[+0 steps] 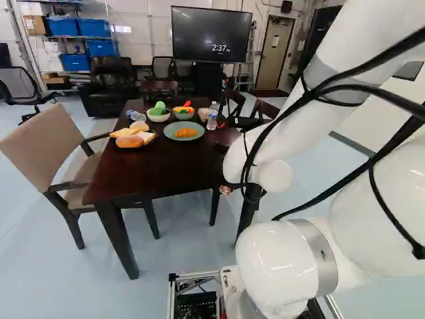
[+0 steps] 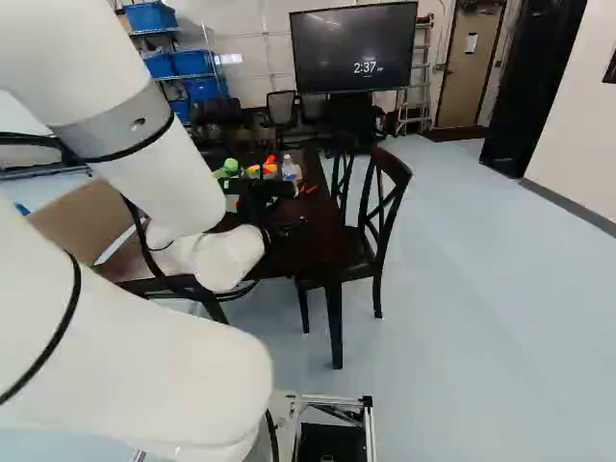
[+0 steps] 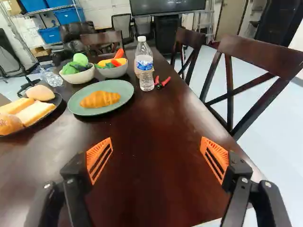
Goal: Move the croissant to the empty plate
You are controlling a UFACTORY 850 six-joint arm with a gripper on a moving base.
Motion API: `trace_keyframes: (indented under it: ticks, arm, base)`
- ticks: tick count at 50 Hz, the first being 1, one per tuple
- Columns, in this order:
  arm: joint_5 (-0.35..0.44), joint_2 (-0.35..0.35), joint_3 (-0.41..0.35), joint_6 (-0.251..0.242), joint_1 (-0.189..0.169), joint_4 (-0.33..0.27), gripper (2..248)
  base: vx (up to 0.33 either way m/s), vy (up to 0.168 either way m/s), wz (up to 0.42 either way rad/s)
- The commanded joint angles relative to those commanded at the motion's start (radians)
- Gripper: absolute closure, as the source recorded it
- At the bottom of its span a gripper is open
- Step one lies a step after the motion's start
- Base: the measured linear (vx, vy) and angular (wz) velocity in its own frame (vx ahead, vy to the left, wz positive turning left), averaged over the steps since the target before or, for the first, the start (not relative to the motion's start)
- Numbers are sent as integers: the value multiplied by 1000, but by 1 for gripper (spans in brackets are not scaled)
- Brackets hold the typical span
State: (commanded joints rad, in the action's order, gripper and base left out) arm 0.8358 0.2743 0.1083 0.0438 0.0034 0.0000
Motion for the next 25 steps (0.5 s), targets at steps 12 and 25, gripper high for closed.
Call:
trace_keyframes:
  ticks: [12, 25]
  arm:
    - [25, 3, -14, -30, -2, 0, 3]
    - [36, 5, -21, -43, -3, 0, 3]
  base:
    - [0, 0, 0]
    - [0, 0, 0]
